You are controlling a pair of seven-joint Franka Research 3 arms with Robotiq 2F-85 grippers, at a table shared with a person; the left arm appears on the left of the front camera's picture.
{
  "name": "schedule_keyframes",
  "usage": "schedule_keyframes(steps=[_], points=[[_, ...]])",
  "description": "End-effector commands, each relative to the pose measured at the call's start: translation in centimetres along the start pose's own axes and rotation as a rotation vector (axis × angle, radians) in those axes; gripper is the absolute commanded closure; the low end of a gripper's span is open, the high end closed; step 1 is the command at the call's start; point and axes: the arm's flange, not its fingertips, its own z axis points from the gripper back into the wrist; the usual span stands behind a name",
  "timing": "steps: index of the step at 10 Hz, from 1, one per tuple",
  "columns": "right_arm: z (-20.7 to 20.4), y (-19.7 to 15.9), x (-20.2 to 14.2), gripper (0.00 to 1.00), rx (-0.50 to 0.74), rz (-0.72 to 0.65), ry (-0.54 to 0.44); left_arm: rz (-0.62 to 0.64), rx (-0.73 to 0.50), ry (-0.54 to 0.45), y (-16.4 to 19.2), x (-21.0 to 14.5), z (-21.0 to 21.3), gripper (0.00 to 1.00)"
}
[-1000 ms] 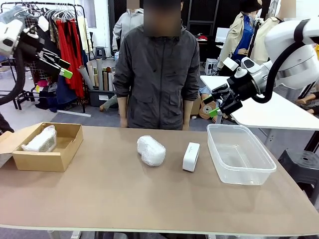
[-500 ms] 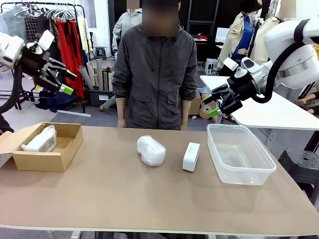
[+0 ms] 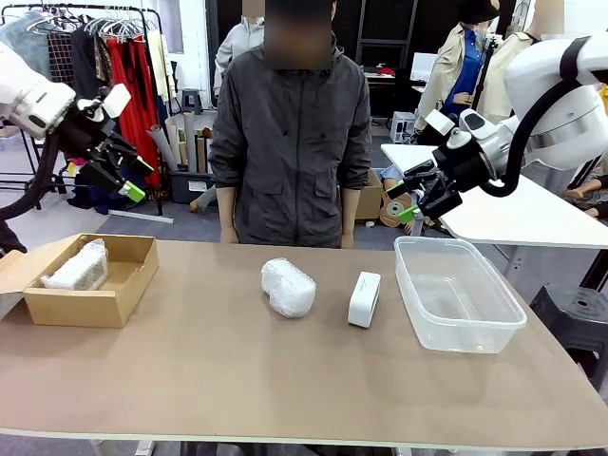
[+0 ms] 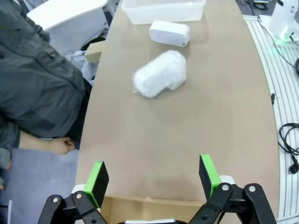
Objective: Separate and place wrapped and unwrapped clocks.
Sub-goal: Pick up the Digital clock indicated by the person.
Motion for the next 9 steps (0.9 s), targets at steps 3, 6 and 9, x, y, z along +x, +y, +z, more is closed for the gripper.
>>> schedule_keyframes(steps=[3,6,9], points=[[0.11,0.07,0.1,0.0,0.005,0.006,0.005,0.0,0.0,0.0,0.0,0.0,0.0,0.0],[0.11,0.07,0.1,0.0,0.005,0.006,0.005,0.0,0.0,0.0,0.0,0.0,0.0,0.0],[0.11,0.07,0.1,0.0,0.005,0.006,0.005,0.0,0.0,0.0,0.0,0.0,0.0,0.0]])
